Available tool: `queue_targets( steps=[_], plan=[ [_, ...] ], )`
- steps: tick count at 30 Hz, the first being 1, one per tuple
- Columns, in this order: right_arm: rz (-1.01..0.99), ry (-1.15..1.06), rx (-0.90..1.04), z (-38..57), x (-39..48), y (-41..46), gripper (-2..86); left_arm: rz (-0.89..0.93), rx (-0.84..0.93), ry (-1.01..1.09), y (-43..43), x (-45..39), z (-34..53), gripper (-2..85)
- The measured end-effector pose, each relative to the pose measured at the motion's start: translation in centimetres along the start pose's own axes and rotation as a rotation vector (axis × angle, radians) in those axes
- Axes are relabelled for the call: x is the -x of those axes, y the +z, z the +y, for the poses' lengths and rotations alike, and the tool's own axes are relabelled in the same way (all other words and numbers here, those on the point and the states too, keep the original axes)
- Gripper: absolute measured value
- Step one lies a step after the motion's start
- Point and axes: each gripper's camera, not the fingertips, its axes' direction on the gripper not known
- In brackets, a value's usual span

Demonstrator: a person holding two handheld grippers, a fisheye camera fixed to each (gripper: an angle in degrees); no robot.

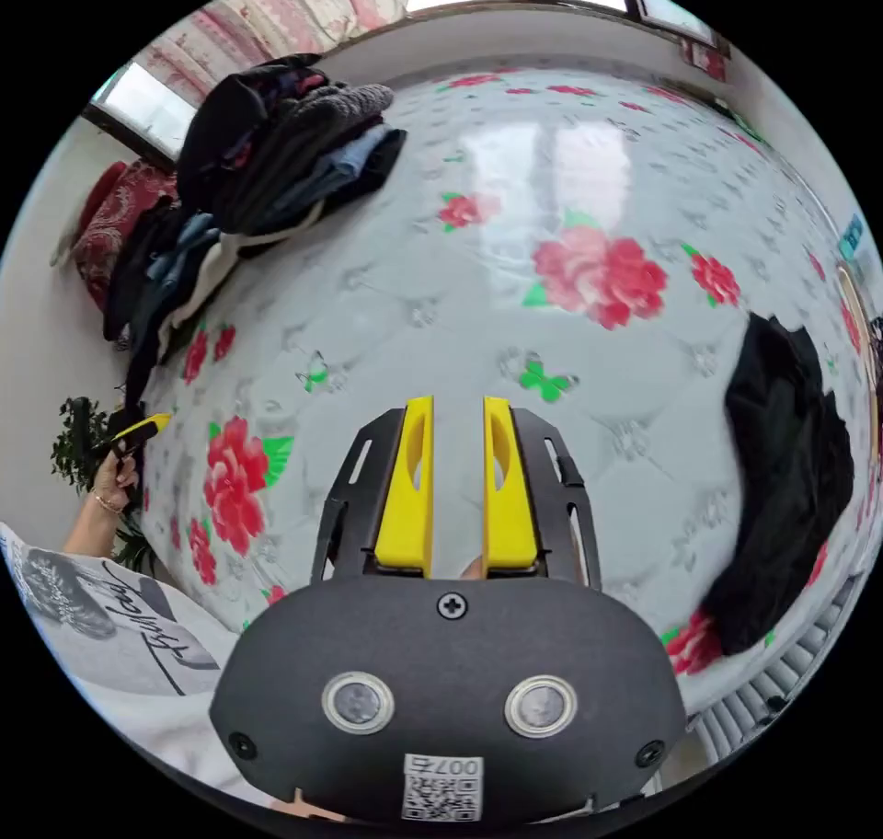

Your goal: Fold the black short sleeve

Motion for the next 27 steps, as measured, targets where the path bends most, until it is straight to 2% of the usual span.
queue_targets(
  steps=[6,8,9,10,11,13,16,19,23,25,27],
  plan=[
    [0.410,0.412,-0.100,8.1,-13.7,-4.6,8.0,0.126,0.102,-0.091,3.9,-4.5,5.5,8.0],
    [0.347,0.490,-0.062,9.1,-16.8,-3.6,7.4,0.158,0.096,-0.076,4.4,-6.2,5.7,7.8],
    [0.204,0.514,0.005,9.5,-18.4,-1.7,6.3,0.177,0.096,-0.046,4.8,-7.4,5.6,7.8],
    [0.150,0.545,0.063,9.8,-18.9,-0.4,5.8,0.180,0.104,-0.007,5.1,-8.7,5.6,7.8],
    [0.185,0.527,-0.077,10.5,-17.7,-1.2,3.7,0.171,0.111,0.035,5.3,-9.9,5.6,7.8],
    [0.066,0.453,-0.029,10.1,-15.8,0.5,1.8,0.156,0.106,0.096,5.4,-11.4,5.8,7.7],
    [-0.090,0.215,-0.023,10.1,-7.9,3.0,0.6,0.133,0.096,0.156,5.7,-12.6,6.6,7.7],
    [-0.209,-0.073,0.039,11.8,4.4,5.9,0.6,0.124,0.084,0.178,6.1,-12.8,8.1,7.7],
    [-0.565,-0.491,0.199,17.6,23.5,9.0,2.7,0.136,0.059,0.152,6.4,-11.9,10.6,7.9],
    [-0.613,-0.684,0.197,20.3,29.8,7.7,4.1,0.133,0.037,0.134,6.1,-11.1,11.8,8.0],
    [-0.498,-0.884,0.130,22.6,33.6,4.9,5.7,0.121,0.014,0.123,5.9,-10.1,13.1,8.1]
  ],
)
